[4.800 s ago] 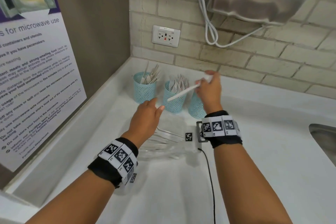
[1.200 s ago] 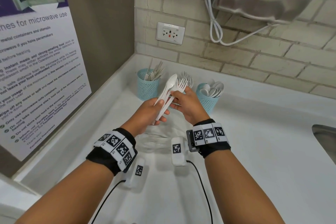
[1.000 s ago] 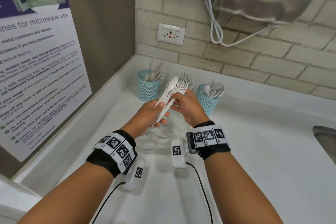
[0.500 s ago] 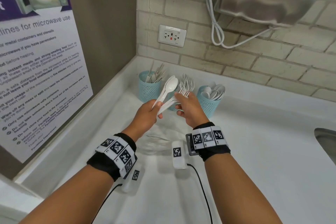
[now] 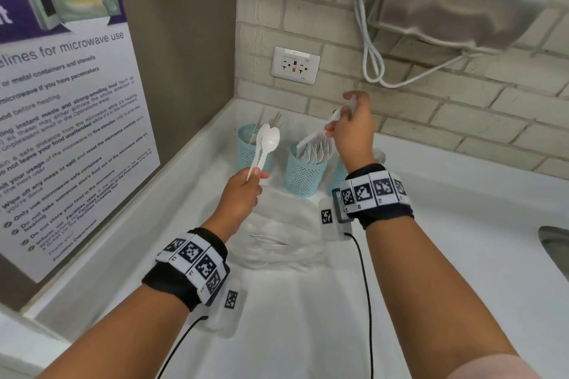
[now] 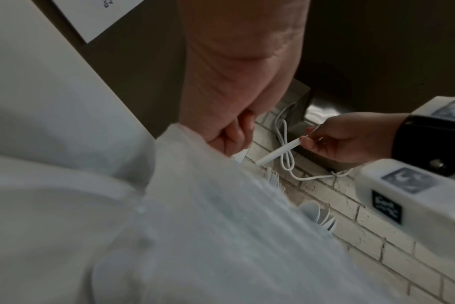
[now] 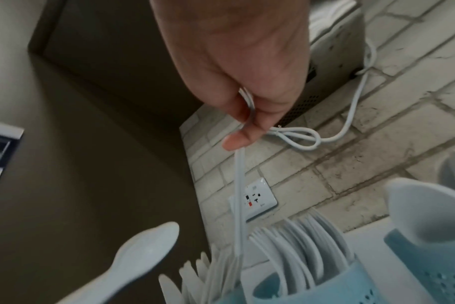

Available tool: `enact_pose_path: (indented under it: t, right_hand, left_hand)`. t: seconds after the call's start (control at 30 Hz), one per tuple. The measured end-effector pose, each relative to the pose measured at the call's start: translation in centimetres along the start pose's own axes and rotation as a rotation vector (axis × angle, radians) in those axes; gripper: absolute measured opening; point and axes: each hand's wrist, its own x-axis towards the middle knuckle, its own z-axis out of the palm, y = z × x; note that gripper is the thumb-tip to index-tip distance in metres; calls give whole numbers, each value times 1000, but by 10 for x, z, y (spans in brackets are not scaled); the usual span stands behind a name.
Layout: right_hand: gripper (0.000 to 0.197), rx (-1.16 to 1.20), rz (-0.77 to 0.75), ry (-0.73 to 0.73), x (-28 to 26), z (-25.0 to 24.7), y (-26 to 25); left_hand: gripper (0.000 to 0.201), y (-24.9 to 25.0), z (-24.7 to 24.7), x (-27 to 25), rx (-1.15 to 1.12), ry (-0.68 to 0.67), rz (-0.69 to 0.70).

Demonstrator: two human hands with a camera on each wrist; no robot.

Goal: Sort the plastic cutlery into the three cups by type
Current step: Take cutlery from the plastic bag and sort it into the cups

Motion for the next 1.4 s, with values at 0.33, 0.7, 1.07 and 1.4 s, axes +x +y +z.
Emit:
enact_pose_path:
  t: [0.33,0.7,1.07,1.4]
  right_hand:
    - [40,-909,-200,-302,-14,35,43]
    - [45,-927,-124,-375,-14,35,29]
    - [37,-77,140,-361,-40,28,15]
    - [28,87,189,-309,-47,16,25]
  left_hand:
    - [33,3,-2,-1,-33,-15,-27]
    - [32,6,1,-2,-18,-84,-47]
    - [27,12,5,-10,-79,-160,-39]
    - [30,11,11,-9,-61,-186,-96]
